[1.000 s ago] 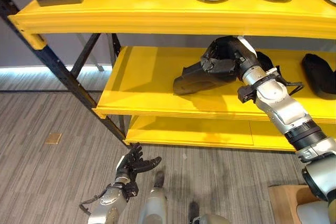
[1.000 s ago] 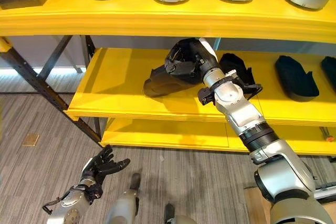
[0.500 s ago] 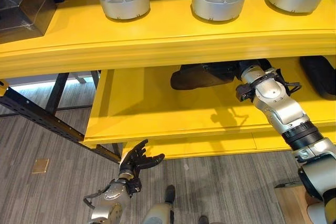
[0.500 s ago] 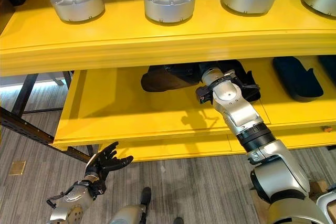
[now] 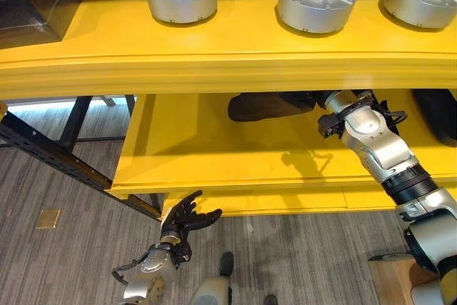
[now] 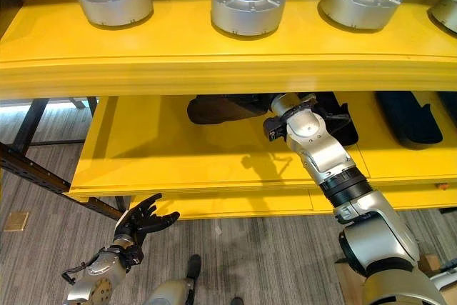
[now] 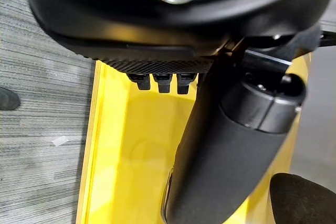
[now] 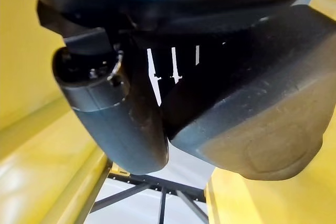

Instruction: Move parts from the plastic box to the shelf.

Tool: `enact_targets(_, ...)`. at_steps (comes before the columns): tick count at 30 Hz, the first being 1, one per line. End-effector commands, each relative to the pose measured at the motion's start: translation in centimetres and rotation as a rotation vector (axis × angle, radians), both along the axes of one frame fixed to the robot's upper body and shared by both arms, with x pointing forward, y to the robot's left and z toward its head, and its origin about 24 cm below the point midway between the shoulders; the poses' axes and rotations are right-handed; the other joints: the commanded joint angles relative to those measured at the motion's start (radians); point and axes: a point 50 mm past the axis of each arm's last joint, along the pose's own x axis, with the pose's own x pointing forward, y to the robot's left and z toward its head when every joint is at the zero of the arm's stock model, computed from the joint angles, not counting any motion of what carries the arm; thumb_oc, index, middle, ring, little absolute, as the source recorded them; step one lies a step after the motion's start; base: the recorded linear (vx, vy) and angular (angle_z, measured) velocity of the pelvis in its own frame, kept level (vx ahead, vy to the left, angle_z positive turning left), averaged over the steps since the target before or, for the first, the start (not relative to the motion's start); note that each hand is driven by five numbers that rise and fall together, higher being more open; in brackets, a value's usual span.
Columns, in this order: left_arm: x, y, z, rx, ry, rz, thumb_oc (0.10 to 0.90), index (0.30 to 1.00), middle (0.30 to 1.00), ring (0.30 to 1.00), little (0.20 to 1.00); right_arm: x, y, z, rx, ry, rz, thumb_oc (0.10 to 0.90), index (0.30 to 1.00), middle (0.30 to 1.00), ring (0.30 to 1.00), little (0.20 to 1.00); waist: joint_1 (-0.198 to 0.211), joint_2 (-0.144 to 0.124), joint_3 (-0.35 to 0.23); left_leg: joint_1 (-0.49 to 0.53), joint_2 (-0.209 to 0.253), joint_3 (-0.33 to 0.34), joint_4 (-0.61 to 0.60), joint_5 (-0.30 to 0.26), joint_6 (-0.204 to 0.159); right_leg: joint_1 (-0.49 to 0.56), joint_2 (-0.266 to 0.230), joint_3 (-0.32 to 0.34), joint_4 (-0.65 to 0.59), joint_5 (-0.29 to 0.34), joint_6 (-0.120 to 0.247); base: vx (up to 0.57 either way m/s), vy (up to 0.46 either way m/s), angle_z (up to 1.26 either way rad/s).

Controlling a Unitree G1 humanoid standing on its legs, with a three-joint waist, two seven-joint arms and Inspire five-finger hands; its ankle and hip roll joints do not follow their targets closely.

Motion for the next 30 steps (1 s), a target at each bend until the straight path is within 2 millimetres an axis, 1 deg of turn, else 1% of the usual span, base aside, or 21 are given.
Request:
enact_targets(1, 1.8, 0.4, 3.7, -0.007, -0.21, -0.011, 0.9, 1.0, 1.0, 1.0, 1.0, -1.4, 2.6, 8.6, 0.066, -0.333, 0.09, 0.4, 0.3, 0.3, 0.3, 0.3, 0.013, -0.073, -0.163, -0.087, 0.071, 0.002, 0.189, -0.134, -0.051, -0.001, -0.114, -0.044, 0.031, 0.041, 0.126, 0.01, 0.083, 0.0)
enact_targets(2, 2.0, 0.4, 3.7, 0.002, -0.208, -0.017, 0.9, 1.0, 1.0, 1.0, 1.0, -1.4, 2.3, 8.6, 0.062, -0.338, 0.076, 0.4, 0.3, 0.3, 0.3, 0.3, 0.016, -0.07, -0.151, -0.081, 0.066, -0.004, 0.186, -0.145, -0.033, -0.08, -0.108, -0.031, 0.177, 0.086, 0.145, 0.01, 0.083, 0.0)
enact_targets(3, 2.0, 0.4, 3.7, 0.002, -0.208, -0.017, 0.9, 1.0, 1.0, 1.0, 1.0, -1.4, 2.3, 8.6, 0.062, -0.339, 0.075, 0.4, 0.3, 0.3, 0.3, 0.3, 0.017, -0.071, -0.154, -0.085, 0.066, -0.003, 0.187, -0.145, -0.033, -0.087, -0.108, -0.029, 0.183, 0.083, 0.146, -0.1, 0.107, -0.03)
enact_targets(4, 2.7, 0.2, 4.3, 0.026, -0.228, -0.045, 0.9, 1.0, 1.0, 1.0, 1.0, -1.2, 2.0, 8.8, 0.056, -0.339, 0.057, 0.4, 0.3, 0.3, 0.3, 0.3, -0.001, -0.054, -0.119, -0.079, 0.057, -0.022, 0.2, -0.151, -0.018, -0.187, -0.101, -0.008, 0.35, 0.172, 0.169, -0.11, 0.091, 0.0)
enact_targets(6, 2.9, 0.0, 4.5, 0.041, -0.237, -0.069, 0.9, 1.0, 1.0, 1.0, 1.0, -1.0, 1.8, 9.3, 0.066, -0.345, 0.04, 0.4, 0.3, 0.3, 0.3, 0.3, -0.017, -0.029, -0.098, -0.06, 0.06, -0.045, 0.196, -0.156, -0.01, -0.249, -0.073, 0.03, 0.442, 0.158, 0.158, -0.03, 0.075, 0.25)
enact_targets(7, 2.9, 0.1, 4.5, 0.047, -0.236, -0.073, 0.9, 1.0, 1.0, 1.0, 1.0, -0.9, 1.6, 9.4, 0.066, -0.343, 0.03, 0.4, 0.3, 0.3, 0.3, 0.3, -0.017, -0.027, -0.093, -0.047, 0.059, -0.043, 0.197, -0.166, -0.01, -0.251, -0.105, 0.004, 0.422, 0.156, 0.148, 0.11, -0.089, 0.3)
enact_targets(8, 3.0, 0.5, 4.8, 0.042, -0.25, -0.055, 0.9, 1.0, 1.0, 1.0, 1.0, -0.4, 1.9, 9.6, 0.077, -0.33, 0.022, 0.4, 0.3, 0.3, 0.3, 0.3, 0.003, -0.021, -0.099, -0.025, 0.09, -0.031, 0.201, -0.192, -0.031, -0.235, -0.215, -0.075, 0.299, 0.151, 0.129, 0.09, -0.104, -0.07)
enact_targets(9, 3.0, 0.5, 4.8, 0.042, -0.25, -0.054, 0.9, 1.0, 1.0, 1.0, 1.0, -0.4, 1.9, 9.6, 0.077, -0.33, 0.023, 0.4, 0.3, 0.3, 0.3, 0.3, -0.001, -0.019, -0.097, -0.023, 0.09, -0.035, 0.199, -0.191, -0.031, -0.227, -0.214, -0.081, 0.291, 0.155, 0.129, 0.09, -0.172, -0.35)
enact_targets(10, 3.1, 0.7, 5.2, 0.036, -0.266, -0.041, 0.9, 1.0, 1.0, 1.0, 1.0, -0.3, 2.4, 9.9, 0.079, -0.331, 0.033, 0.4, 0.3, 0.3, 0.3, 0.3, 0.004, -0.025, -0.099, -0.017, 0.103, -0.03, 0.201, -0.197, -0.047, -0.235, -0.25, -0.106, 0.212, 0.166, 0.135, 0.06, -0.161, -0.27)
enact_targets(11, 3.1, 1.0, 5.4, 0.029, -0.277, -0.016, 0.9, 1.0, 1.0, 1.0, 1.0, -0.2, 3.3, 9.7, 0.086, -0.324, 0.057, 0.4, 0.3, 0.3, 0.3, 0.3, 0.008, -0.03, -0.091, 0.002, 0.121, -0.018, 0.212, -0.213, -0.066, -0.235, -0.28, -0.152, 0.125, 0.194, 0.147, 0.08, -0.223, -0.33)
enact_targets(12, 2.8, 1.3, 5.2, 0.028, -0.272, 0.002, 0.9, 1.0, 1.0, 1.0, 1.0, -0.2, 3.8, 9.4, 0.097, -0.314, 0.072, 0.4, 0.3, 0.3, 0.3, 0.3, 0.01, -0.038, -0.086, 0.019, 0.132, -0.005, 0.221, -0.222, -0.075, -0.239, -0.296, -0.174, 0.099, 0.221, 0.158, 0.07, -0.211, -0.39)
enact_targets(13, 2.8, 1.6, 5.4, 0.026, -0.281, 0.015, 0.9, 1.0, 1.0, 1.0, 1.0, -0.4, 3.8, 9.3, 0.071, -0.321, 0.072, 0.4, 0.3, 0.3, 0.3, 0.3, 0.013, -0.051, -0.091, 0.011, 0.13, -0.012, 0.238, -0.225, -0.083, -0.213, -0.289, -0.155, 0.084, 0.202, 0.165, 0.03, -0.196, -0.53)
enact_targets(14, 2.5, 1.7, 5.0, 0.013, -0.264, 0.031, 0.9, 1.0, 1.0, 1.0, 1.0, -0.3, 3.7, 8.8, 0.075, -0.307, 0.08, 0.4, 0.3, 0.3, 0.3, 0.3, 0.014, -0.06, -0.094, 0.015, 0.14, -0.009, 0.233, -0.224, -0.09, -0.205, -0.271, -0.152, 0.084, 0.184, 0.168, 0.03, -0.21, -0.13)
enact_targets(17, 1.8, 1.6, 4.2, -0.033, -0.239, 0.066, 0.9, 1.0, 1.0, 1.0, 1.0, -0.1, 3.3, 7.9, 0.058, -0.269, 0.076, 0.4, 0.3, 0.3, 0.3, 0.3, 0.018, -0.069, -0.116, 0.045, 0.176, -0.029, 0.199, -0.208, -0.115, -0.19, -0.242, -0.188, 0.118, 0.156, 0.166, 0.07, -0.244, 0.44)
enact_targets(19, 1.2, 1.8, 3.9, -0.04, -0.224, 0.079, 0.9, 1.0, 1.0, 1.0, 1.0, 0.2, 3.3, 7.5, 0.05, -0.248, 0.073, 0.4, 0.3, 0.3, 0.3, 0.3, 0.017, -0.064, -0.127, 0.062, 0.205, -0.036, 0.177, -0.194, -0.127, -0.173, -0.224, -0.21, 0.138, 0.122, 0.16, 0.05, -0.257, 0.33)
enact_targets(20, 1.0, 1.9, 3.8, -0.036, -0.219, 0.071, 0.9, 1.0, 1.0, 1.0, 1.0, 0.3, 3.0, 7.5, 0.047, -0.241, 0.067, 0.4, 0.3, 0.3, 0.3, 0.3, 0.014, -0.061, -0.131, 0.06, 0.232, -0.05, 0.166, -0.173, -0.135, -0.176, -0.194, -0.21, 0.164, 0.081, 0.143, 0.0, -0.223, 0.15)
enact_targets(21, 1.0, 1.9, 3.8, -0.036, -0.219, 0.072, 0.9, 1.0, 1.0, 1.0, 1.0, 0.3, 3.0, 7.5, 0.047, -0.241, 0.067, 0.4, 0.3, 0.3, 0.3, 0.3, 0.013, -0.06, -0.131, 0.059, 0.233, -0.051, 0.166, -0.173, -0.135, -0.176, -0.194, -0.21, 0.165, 0.08, 0.143, -0.02, -0.218, 0.16)
enact_targets(25, 0.7, 2.1, 3.5, -0.038, -0.206, 0.088, 0.9, 1.0, 1.0, 1.0, 1.0, 0.4, 4.0, 7.8, 0.034, -0.245, 0.085, 0.4, 0.3, 0.3, 0.3, 0.3, 0.017, -0.05, -0.132, 0.066, 0.266, -0.066, 0.165, -0.157, -0.141, -0.19, -0.161, -0.221, 0.234, 0.023, 0.119, -0.01, -0.17, 0.08)
enact_targets(28, 0.7, 2.0, 3.5, -0.043, -0.207, 0.091, 0.9, 1.0, 1.0, 1.0, 1.0, 0.5, 4.1, 7.9, 0.032, -0.249, 0.079, 0.4, 0.3, 0.3, 0.3, 0.3, 0.023, -0.051, -0.129, 0.046, 0.257, -0.071, 0.192, -0.144, -0.144, -0.18, -0.157, -0.231, 0.237, 0.004, 0.107, -0.02, -0.104, 0.06)
enact_targets(29, 0.9, 1.5, 3.5, -0.048, -0.206, 0.074, 0.9, 1.0, 1.0, 1.0, 1.0, 0.5, 3.6, 8.3, 0.039, -0.263, 0.056, 0.4, 0.3, 0.3, 0.3, 0.3, 0.025, -0.054, -0.117, -0.001, 0.241, -0.053, 0.269, -0.114, -0.147, -0.164, -0.168, -0.256, 0.247, -0.006, 0.093, -0.05, -0.089, 0.19)
enact_targets(30, 1.0, 1.5, 3.5, -0.047, -0.206, 0.074, 0.9, 1.0, 1.0, 1.0, 1.0, 0.5, 3.6, 8.3, 0.039, -0.264, 0.055, 0.4, 0.3, 0.3, 0.3, 0.3, 0.022, -0.054, -0.117, -0.007, 0.239, -0.058, 0.274, -0.116, -0.147, -0.164, -0.169, -0.26, 0.248, -0.007, 0.093, -0.07, -0.075, 0.47)
